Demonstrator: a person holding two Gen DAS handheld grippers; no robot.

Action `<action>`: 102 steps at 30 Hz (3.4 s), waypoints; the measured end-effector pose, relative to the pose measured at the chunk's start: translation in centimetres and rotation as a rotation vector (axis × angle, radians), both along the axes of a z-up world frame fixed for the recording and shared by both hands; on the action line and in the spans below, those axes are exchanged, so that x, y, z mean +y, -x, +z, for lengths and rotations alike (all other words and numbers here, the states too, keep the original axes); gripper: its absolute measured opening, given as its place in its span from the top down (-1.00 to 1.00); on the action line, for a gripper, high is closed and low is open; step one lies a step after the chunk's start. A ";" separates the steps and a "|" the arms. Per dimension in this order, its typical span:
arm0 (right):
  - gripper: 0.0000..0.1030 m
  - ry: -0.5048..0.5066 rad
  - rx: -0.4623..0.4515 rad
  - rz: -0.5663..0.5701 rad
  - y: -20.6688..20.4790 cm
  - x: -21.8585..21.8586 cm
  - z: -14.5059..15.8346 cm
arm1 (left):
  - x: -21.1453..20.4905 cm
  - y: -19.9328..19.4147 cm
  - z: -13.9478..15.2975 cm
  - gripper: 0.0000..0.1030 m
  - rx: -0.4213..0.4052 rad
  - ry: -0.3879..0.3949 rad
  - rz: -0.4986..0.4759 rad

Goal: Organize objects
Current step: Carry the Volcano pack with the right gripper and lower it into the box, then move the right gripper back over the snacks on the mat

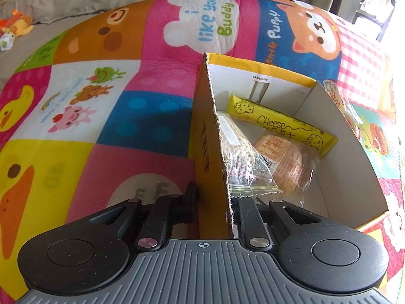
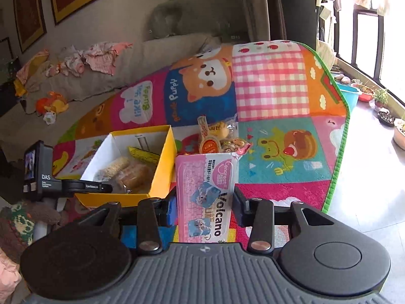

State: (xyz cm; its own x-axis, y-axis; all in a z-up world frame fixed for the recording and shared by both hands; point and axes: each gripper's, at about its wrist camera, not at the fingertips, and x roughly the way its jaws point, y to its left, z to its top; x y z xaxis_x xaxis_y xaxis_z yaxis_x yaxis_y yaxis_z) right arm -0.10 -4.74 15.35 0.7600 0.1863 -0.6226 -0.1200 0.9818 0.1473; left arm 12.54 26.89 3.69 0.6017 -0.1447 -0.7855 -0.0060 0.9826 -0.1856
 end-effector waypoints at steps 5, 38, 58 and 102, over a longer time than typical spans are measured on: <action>0.19 0.000 -0.049 0.026 0.3 0.9 1.8 | -0.1 0.0 0.0 0.69 0.000 -0.006 0.001; 0.19 -0.036 -0.112 0.148 -7.1 8.7 3.9 | 0.1 0.0 0.0 0.69 -0.002 0.006 -0.001; -0.15 0.016 0.080 0.070 -13.4 8.2 -0.6 | 0.1 0.2 -0.1 0.69 -0.010 0.009 -0.002; -0.31 0.107 0.231 -0.013 -32.4 4.7 -12.1 | 0.4 0.2 -0.2 0.66 -0.029 0.029 -0.019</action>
